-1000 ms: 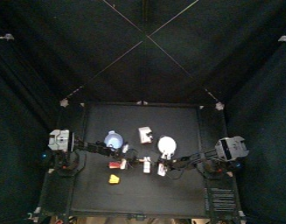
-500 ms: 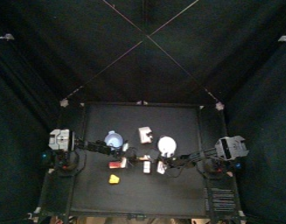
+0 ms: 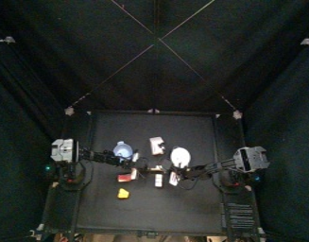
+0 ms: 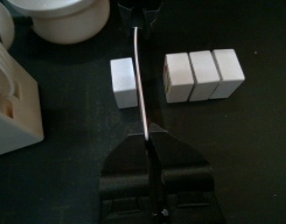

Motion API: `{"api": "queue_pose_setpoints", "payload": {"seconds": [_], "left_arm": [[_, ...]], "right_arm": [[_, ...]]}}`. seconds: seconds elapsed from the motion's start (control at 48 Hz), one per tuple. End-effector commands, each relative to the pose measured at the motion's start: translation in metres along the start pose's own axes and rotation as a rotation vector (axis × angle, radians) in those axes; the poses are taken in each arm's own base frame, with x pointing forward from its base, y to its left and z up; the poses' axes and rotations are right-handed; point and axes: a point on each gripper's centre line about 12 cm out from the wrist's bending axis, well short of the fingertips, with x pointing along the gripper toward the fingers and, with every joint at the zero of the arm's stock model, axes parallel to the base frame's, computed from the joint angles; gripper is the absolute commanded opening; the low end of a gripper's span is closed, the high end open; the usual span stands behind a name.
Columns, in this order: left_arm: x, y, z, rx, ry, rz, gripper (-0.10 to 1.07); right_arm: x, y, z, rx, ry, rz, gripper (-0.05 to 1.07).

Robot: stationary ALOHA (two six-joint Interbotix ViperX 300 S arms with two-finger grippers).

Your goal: Cut sushi roll

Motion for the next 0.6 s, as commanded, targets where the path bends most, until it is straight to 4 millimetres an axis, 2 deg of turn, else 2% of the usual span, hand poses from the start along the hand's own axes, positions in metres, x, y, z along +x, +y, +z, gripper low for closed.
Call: {"api": "queue_pose_setpoints", "payload": {"seconds": [0.0, 0.167, 0.583], "left_arm": [[-0.010, -0.006, 0.005, 0.031, -0.011, -0.011, 0.22], [-0.019, -0.016, 0.017, 0.059, -0.053, -0.032, 0.22], [-0.021, -0.027, 0.020, 0.101, -0.062, -0.062, 0.22]], "right_arm": [[-0.019, -0.006, 0.011, 0.018, -0.054, -0.004, 0.35], [-0.032, 0.003, 0.014, -0.029, -0.104, 0.033, 0.35], [-0.039, 0.005, 0.015, -0.064, -0.128, 0.041, 0.35]]}}
